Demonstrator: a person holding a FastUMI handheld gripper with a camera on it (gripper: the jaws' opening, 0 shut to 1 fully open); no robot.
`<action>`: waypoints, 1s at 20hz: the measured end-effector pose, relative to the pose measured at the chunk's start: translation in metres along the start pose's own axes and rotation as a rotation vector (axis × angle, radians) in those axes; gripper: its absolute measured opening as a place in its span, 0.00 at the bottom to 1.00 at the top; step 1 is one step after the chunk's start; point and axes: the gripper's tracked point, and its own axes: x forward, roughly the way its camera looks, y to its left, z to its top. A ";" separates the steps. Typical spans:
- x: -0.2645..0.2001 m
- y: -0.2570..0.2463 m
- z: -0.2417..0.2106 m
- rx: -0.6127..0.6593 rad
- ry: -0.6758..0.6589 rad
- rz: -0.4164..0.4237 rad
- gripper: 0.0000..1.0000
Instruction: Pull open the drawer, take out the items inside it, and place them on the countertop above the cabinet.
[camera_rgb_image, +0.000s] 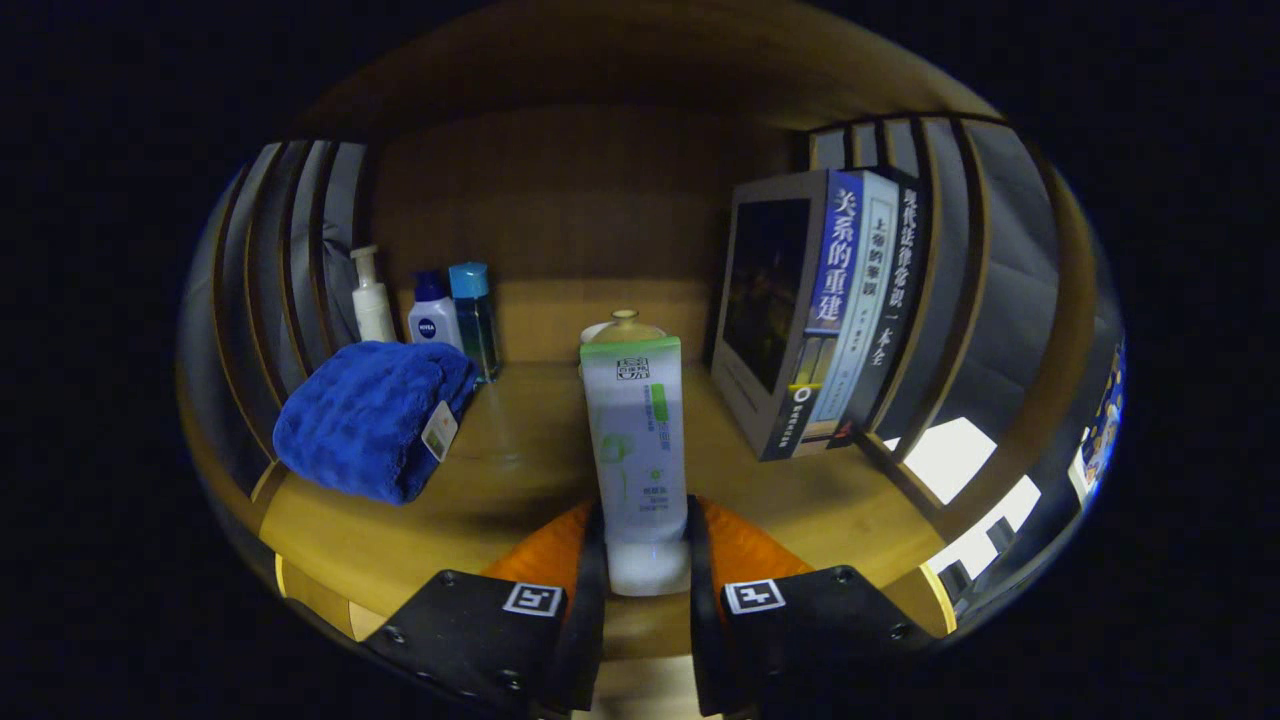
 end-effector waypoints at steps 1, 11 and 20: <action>0.005 0.002 -0.006 -0.001 0.024 0.006 0.45; 0.023 0.003 -0.012 0.011 0.061 0.041 0.51; 0.005 0.003 0.007 0.007 -0.002 0.047 0.87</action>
